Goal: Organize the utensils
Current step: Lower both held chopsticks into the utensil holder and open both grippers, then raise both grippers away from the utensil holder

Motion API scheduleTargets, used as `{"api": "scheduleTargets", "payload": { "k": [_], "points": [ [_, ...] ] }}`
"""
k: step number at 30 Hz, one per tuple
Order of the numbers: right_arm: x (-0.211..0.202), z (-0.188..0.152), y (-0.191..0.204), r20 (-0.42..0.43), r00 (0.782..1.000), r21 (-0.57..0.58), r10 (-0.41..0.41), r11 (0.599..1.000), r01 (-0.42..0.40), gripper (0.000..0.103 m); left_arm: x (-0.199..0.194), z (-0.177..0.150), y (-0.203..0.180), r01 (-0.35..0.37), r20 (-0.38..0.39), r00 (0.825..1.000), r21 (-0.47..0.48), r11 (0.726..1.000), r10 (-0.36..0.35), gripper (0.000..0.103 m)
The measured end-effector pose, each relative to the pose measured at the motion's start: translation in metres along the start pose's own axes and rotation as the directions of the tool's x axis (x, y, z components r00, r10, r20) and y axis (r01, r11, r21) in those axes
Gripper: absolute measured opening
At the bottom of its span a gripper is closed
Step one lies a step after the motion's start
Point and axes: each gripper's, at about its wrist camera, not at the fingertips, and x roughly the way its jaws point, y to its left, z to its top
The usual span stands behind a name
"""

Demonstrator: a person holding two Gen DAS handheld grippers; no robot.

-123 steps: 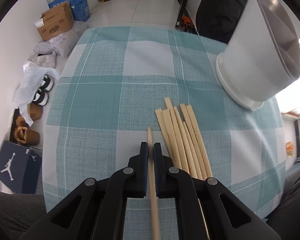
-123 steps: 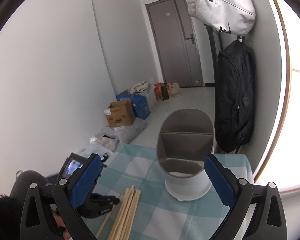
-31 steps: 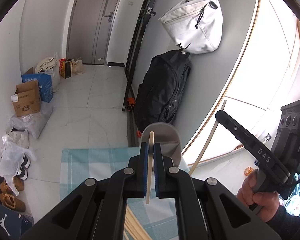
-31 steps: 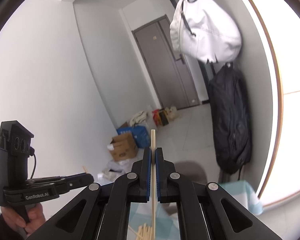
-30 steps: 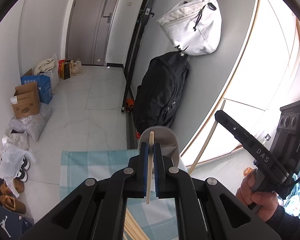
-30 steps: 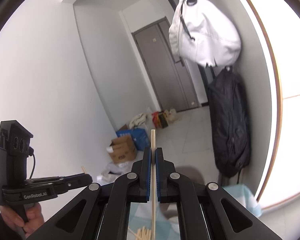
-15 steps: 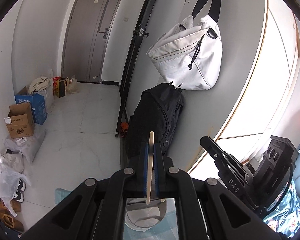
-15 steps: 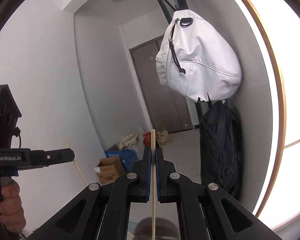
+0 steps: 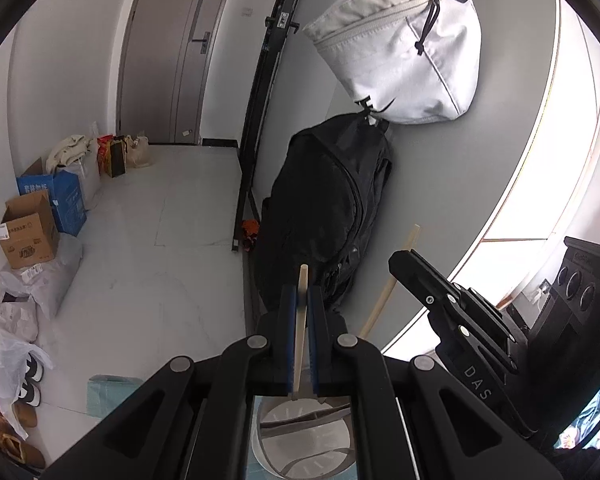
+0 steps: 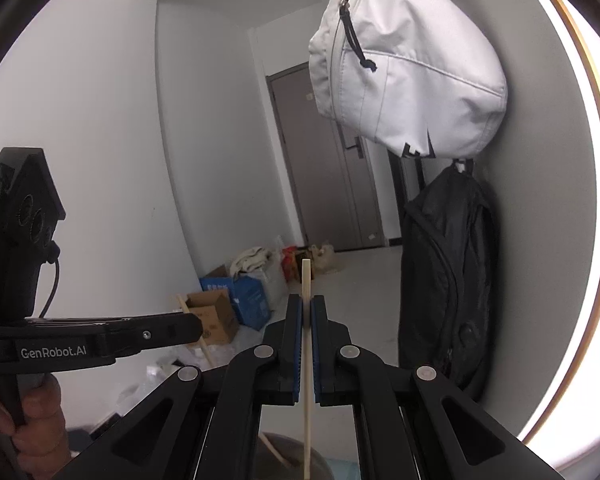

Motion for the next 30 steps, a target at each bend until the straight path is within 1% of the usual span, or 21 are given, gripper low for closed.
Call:
{"api": "scheduleTargets", "payload": {
  "k": [2, 3, 5, 6, 8, 9, 11, 12, 13, 15, 16, 18, 19, 22, 26, 27, 28, 29, 30],
  "points": [
    [-0.002, -0.009, 0.001, -0.013, 1.0, -0.015, 0.012, 1.0, -0.012, 0.003, 0.006, -0.004, 0.003, 0.012, -0.027, 1.0, 0.0, 1.0, -0.012, 0.001],
    [-0.003, -0.012, 0.001, -0.024, 0.999, -0.015, 0.023, 1.0, -0.024, 0.004, 0.01, -0.005, 0.005, 0.034, -0.051, 0.998, -0.002, 0.999, -0.034, 0.001],
    [-0.004, -0.018, -0.001, -0.052, 0.997, -0.004, 0.048, 0.999, -0.048, 0.007, 0.015, -0.007, 0.009, 0.086, -0.101, 0.991, -0.029, 0.996, -0.089, 0.001],
    [-0.005, -0.021, -0.004, -0.072, 0.995, 0.012, 0.065, 0.998, -0.064, 0.007, 0.018, -0.006, 0.011, 0.099, -0.129, 0.986, -0.047, 0.994, -0.105, 0.001],
    [-0.008, -0.025, -0.008, -0.102, 0.99, 0.053, 0.099, 0.994, -0.094, 0.008, 0.019, -0.007, 0.011, 0.115, -0.157, 0.979, -0.078, 0.99, -0.126, 0.002],
    [-0.009, -0.026, -0.01, -0.111, 0.987, 0.071, 0.114, 0.992, -0.106, 0.013, 0.017, -0.008, 0.012, 0.115, -0.156, 0.979, -0.088, 0.989, -0.128, 0.002],
    [-0.016, -0.028, -0.013, -0.12, 0.986, 0.101, 0.117, 0.989, -0.105, 0.031, 0.007, -0.008, 0.014, 0.115, -0.142, 0.981, -0.103, 0.988, -0.129, 0.014],
    [-0.02, -0.028, -0.015, -0.117, 0.986, 0.122, 0.12, 0.987, -0.106, 0.044, 0.001, -0.009, 0.014, 0.105, -0.133, 0.984, -0.103, 0.989, -0.118, 0.028],
    [-0.026, -0.028, -0.018, -0.113, 0.985, 0.148, 0.131, 0.982, -0.114, 0.046, 0.0, -0.01, 0.013, 0.094, -0.122, 0.987, -0.102, 0.99, -0.106, 0.043],
    [-0.036, -0.029, -0.02, -0.118, 0.986, 0.168, 0.115, 0.981, -0.094, 0.048, -0.016, -0.012, 0.013, 0.063, -0.079, 0.994, -0.094, 0.994, -0.07, 0.054],
    [-0.04, -0.028, -0.021, -0.121, 0.986, 0.175, 0.11, 0.981, -0.088, 0.051, -0.02, -0.012, 0.014, 0.041, -0.07, 0.996, -0.091, 0.995, -0.048, 0.055],
    [-0.05, -0.026, -0.021, -0.12, 0.986, 0.191, 0.112, 0.978, -0.088, 0.052, -0.03, -0.015, 0.017, 0.009, -0.061, 0.998, -0.098, 0.995, -0.015, 0.055],
    [-0.056, -0.026, -0.02, -0.118, 0.987, 0.192, 0.107, 0.978, -0.083, 0.057, -0.032, -0.016, 0.018, -0.001, -0.06, 0.998, -0.103, 0.995, -0.006, 0.055],
    [-0.073, -0.027, -0.014, -0.107, 0.99, 0.185, 0.095, 0.98, -0.074, 0.063, -0.042, -0.021, 0.021, -0.062, -0.061, 0.997, -0.117, 0.991, 0.055, 0.055],
    [-0.09, -0.027, -0.005, -0.101, 0.991, 0.186, 0.092, 0.98, -0.072, 0.069, -0.059, -0.029, 0.022, -0.094, -0.046, 0.995, -0.135, 0.986, 0.089, 0.056],
    [-0.095, -0.027, -0.002, -0.098, 0.991, 0.183, 0.09, 0.98, -0.071, 0.07, -0.064, -0.03, 0.019, -0.109, -0.037, 0.994, -0.13, 0.986, 0.105, 0.058],
    [-0.099, -0.027, 0.0, -0.093, 0.992, 0.181, 0.089, 0.981, -0.071, 0.07, -0.068, -0.032, 0.018, -0.117, -0.026, 0.993, -0.124, 0.985, 0.115, 0.063],
    [-0.104, -0.026, 0.004, -0.085, 0.992, 0.181, 0.089, 0.981, -0.073, 0.07, -0.07, -0.033, 0.016, -0.124, -0.015, 0.992, -0.122, 0.985, 0.123, 0.066],
    [-0.107, -0.025, 0.006, -0.081, 0.993, 0.18, 0.091, 0.981, -0.076, 0.072, -0.075, -0.034, 0.014, -0.131, -0.006, 0.991, -0.124, 0.984, 0.131, 0.07]
  ]
}}
